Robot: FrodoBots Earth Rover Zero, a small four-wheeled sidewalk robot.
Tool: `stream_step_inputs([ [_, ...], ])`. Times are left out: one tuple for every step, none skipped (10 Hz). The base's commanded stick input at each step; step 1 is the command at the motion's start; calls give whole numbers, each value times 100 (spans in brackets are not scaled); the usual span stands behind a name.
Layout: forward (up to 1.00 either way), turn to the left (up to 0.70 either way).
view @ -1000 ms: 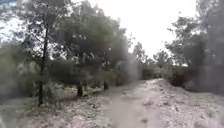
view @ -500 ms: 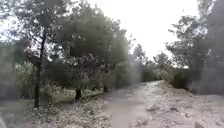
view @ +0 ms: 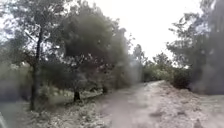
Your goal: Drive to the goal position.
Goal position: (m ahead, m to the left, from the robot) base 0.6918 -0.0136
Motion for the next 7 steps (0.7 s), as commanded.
stream_step_inputs([
  [45,0],
  [45,0],
  [45,0],
  [45,-24],
  [45,-27],
  [45,-27],
  [45,-27],
])
